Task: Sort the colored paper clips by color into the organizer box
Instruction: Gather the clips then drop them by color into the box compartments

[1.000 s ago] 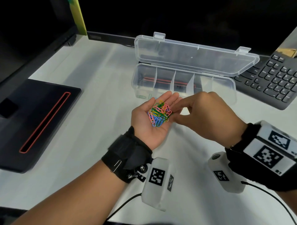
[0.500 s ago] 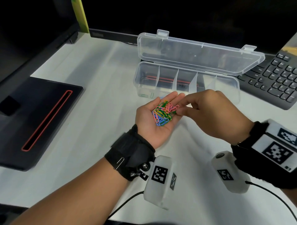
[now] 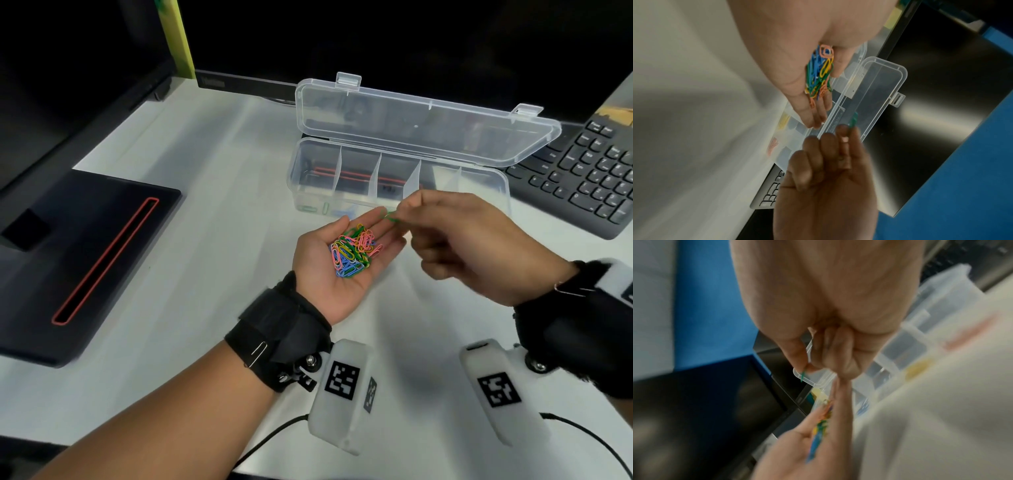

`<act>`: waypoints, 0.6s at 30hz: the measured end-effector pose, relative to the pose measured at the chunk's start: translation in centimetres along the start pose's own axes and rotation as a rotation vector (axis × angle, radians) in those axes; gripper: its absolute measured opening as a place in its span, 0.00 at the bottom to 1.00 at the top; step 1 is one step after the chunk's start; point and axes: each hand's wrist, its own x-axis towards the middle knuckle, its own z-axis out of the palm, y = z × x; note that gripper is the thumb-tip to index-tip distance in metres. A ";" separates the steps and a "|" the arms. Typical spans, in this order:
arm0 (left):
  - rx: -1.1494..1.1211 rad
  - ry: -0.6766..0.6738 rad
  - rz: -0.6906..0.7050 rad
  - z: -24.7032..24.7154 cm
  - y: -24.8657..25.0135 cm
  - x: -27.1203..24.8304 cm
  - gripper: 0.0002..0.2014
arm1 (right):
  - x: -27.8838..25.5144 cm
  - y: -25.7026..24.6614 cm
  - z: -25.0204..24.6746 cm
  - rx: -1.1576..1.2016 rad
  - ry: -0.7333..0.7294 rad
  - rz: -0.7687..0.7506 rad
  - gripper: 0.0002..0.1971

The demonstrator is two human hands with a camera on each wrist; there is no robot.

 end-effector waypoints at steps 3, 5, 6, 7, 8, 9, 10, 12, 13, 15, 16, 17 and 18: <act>0.038 -0.001 -0.032 0.3 -0.1 -0.2 0.20 | -0.1 -0.4 0.5 0.567 -0.105 0.137 0.07; 0.055 -0.012 -0.039 0.3 -0.1 -0.2 0.23 | 0.1 -0.5 0.9 0.769 -0.067 0.134 0.04; 0.065 -0.017 -0.041 0.2 -0.1 -0.2 0.24 | 0.2 -0.4 1.1 0.826 -0.042 0.131 0.04; 0.075 -0.020 -0.046 0.2 -0.1 -0.2 0.25 | 0.4 -0.3 1.4 0.852 -0.022 0.129 0.04; 0.079 -0.022 -0.051 0.1 -0.1 -0.1 0.25 | 0.5 -0.3 1.6 0.858 -0.005 0.129 0.04; 0.075 -0.022 -0.056 0.0 -0.1 -0.1 0.25 | 0.7 -0.4 1.8 0.853 0.008 0.129 0.05; 0.065 -0.020 -0.059 0.0 -0.1 -0.1 0.25 | 0.7 -0.4 1.9 0.844 0.020 0.127 0.06; 0.043 -0.016 -0.057 0.0 0.0 0.1 0.22 | 0.8 -0.4 1.7 0.825 0.048 0.123 0.09; 0.035 -0.019 -0.053 -0.1 0.0 0.1 0.21 | 0.9 -0.3 1.7 0.808 0.064 0.124 0.11; 0.040 -0.017 -0.040 -0.3 0.0 0.2 0.20 | 1.1 -0.3 1.6 0.707 0.080 0.124 0.18; 0.044 -0.016 -0.036 -0.4 0.0 0.2 0.20 | 1.1 -0.5 1.6 0.590 0.088 0.101 0.21; 0.044 -0.020 -0.036 -0.4 0.0 0.2 0.20 | 1.1 -0.6 1.5 0.408 0.112 0.048 0.23; 0.042 -0.031 -0.042 -0.4 0.0 0.2 0.20 | 1.2 -0.8 1.4 0.179 0.135 -0.039 0.22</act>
